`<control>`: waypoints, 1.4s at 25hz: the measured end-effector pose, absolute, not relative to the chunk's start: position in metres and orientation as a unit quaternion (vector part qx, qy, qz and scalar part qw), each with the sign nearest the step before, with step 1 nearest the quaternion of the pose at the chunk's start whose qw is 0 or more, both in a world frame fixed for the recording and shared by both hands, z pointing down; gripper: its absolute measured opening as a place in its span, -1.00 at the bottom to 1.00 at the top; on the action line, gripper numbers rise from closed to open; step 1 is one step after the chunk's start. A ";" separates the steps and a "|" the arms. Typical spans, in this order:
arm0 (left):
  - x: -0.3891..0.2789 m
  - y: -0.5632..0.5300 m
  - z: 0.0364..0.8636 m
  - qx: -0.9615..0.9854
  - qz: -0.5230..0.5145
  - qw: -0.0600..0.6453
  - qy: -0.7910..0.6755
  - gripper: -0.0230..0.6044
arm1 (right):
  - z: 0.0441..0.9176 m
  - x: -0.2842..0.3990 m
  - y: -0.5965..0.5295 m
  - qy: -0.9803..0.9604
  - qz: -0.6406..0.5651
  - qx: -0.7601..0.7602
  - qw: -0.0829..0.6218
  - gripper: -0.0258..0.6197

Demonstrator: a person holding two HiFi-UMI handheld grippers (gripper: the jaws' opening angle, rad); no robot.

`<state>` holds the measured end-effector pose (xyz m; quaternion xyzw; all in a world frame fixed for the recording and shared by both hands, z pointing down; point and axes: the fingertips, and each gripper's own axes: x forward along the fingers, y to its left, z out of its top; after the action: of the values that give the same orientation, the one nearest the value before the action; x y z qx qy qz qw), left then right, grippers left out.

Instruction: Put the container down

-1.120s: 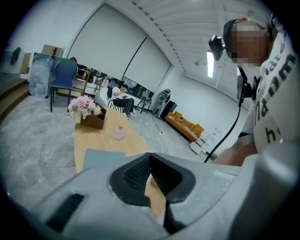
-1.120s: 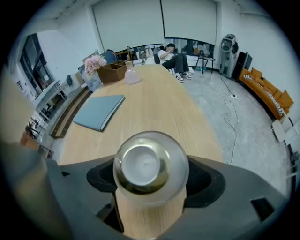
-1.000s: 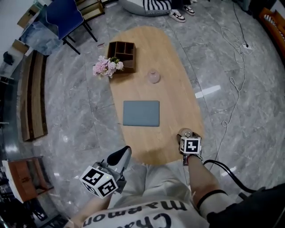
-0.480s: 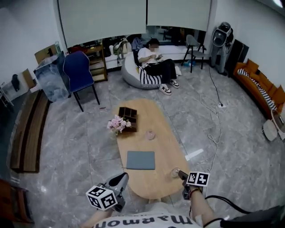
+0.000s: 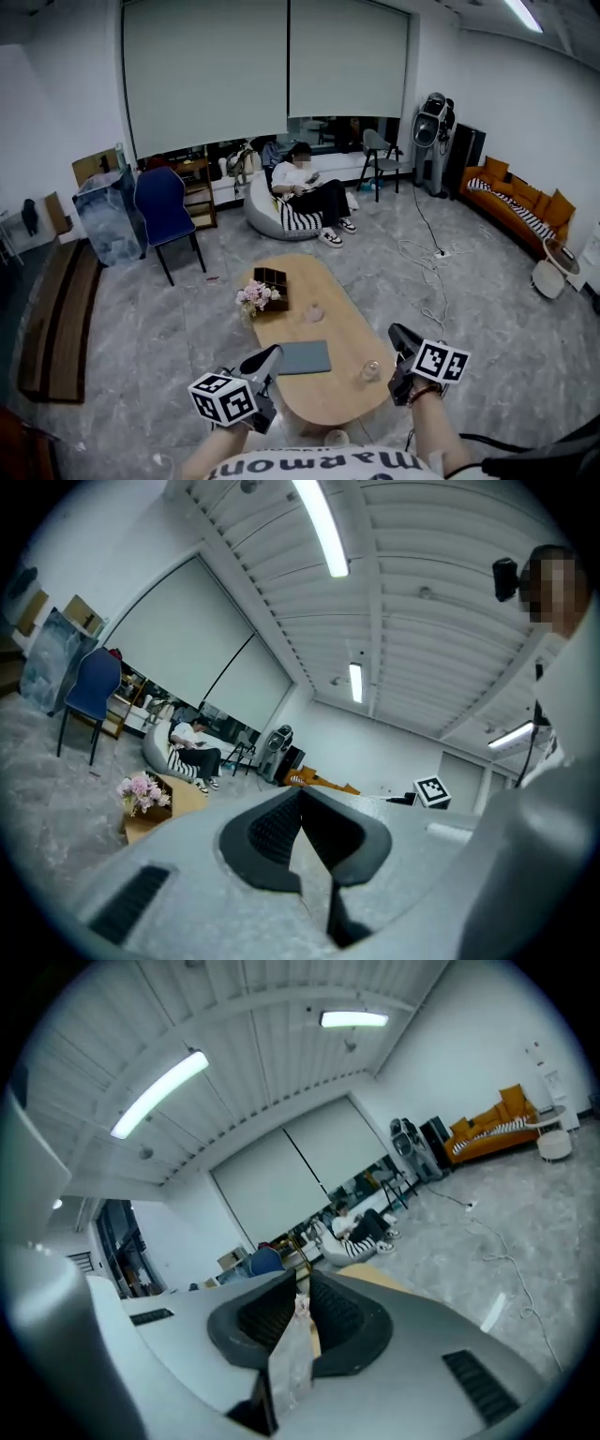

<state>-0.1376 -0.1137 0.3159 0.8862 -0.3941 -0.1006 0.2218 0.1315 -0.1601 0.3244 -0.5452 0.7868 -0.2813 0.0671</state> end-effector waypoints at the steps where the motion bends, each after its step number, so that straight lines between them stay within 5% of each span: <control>1: -0.137 -0.109 0.303 0.891 -0.102 0.214 -0.388 -0.88 | 0.303 0.122 -0.149 0.798 -0.257 -0.540 0.071 -0.76; 11: -0.118 -0.036 0.213 0.931 -0.119 0.109 -0.328 -0.88 | 0.194 0.078 -0.049 0.827 -0.083 -0.553 0.056 -0.85; 35: -0.048 0.071 0.209 0.915 -0.147 0.124 -0.354 -0.88 | 0.215 0.172 0.059 0.828 -0.085 -0.554 0.006 -0.88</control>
<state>-0.0476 0.0709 0.2089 0.9154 -0.3539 -0.1466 0.1238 0.1721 0.0592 0.2149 -0.5545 0.8279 -0.0847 0.0055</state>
